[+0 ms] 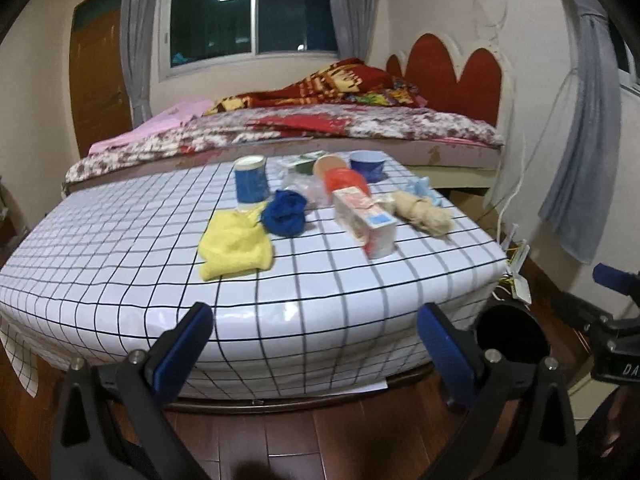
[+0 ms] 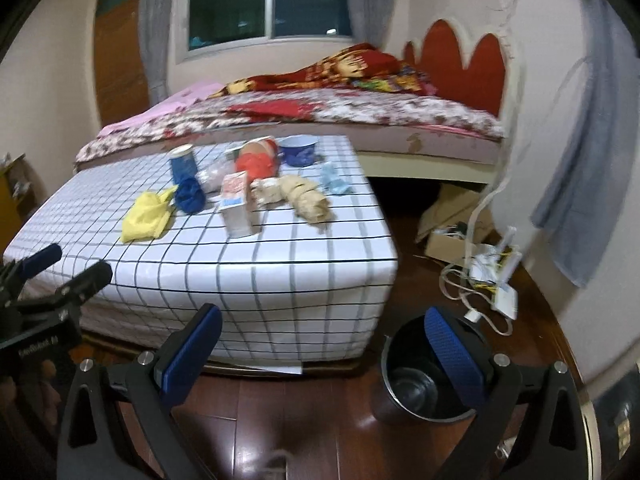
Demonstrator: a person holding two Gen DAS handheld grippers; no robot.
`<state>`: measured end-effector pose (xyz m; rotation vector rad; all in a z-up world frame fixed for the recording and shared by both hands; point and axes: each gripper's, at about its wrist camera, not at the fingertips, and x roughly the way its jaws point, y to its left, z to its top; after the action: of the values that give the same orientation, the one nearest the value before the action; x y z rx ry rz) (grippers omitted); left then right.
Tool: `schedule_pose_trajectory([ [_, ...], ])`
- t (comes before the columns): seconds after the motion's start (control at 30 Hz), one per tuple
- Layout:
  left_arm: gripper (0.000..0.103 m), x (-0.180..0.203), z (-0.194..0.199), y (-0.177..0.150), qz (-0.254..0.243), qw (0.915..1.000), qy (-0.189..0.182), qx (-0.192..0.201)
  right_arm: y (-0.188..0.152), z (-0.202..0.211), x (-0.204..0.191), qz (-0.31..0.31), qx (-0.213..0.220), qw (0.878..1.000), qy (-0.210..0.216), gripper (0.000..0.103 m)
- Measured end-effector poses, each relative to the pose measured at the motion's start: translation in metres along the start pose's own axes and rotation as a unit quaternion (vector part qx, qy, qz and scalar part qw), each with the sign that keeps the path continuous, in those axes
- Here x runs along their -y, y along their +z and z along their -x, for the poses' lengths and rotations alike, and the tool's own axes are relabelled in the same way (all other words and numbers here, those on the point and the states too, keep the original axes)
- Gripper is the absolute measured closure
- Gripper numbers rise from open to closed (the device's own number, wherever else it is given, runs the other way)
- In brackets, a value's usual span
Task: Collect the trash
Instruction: 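Grasp the yellow cloth with the left tool while the right tool grasps the milk carton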
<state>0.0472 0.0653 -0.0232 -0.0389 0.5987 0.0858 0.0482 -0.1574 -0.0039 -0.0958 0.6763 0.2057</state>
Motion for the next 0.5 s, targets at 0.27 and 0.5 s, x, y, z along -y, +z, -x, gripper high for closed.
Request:
schedule_pose_trajectory([
  [0.27, 0.001, -0.034, -0.037, 0.001, 0.021, 0.9991, 0.033, -0.014, 0.021, -0.067, -0.026, 0.026, -0.040, 0.998, 0.035, 0.001],
  [0.5, 0.001, -0.052, -0.075, 0.006, 0.021, 0.9972, 0.059, -0.041, 0.037, -0.109, -0.037, 0.025, -0.050, 0.996, 0.072, 0.001],
])
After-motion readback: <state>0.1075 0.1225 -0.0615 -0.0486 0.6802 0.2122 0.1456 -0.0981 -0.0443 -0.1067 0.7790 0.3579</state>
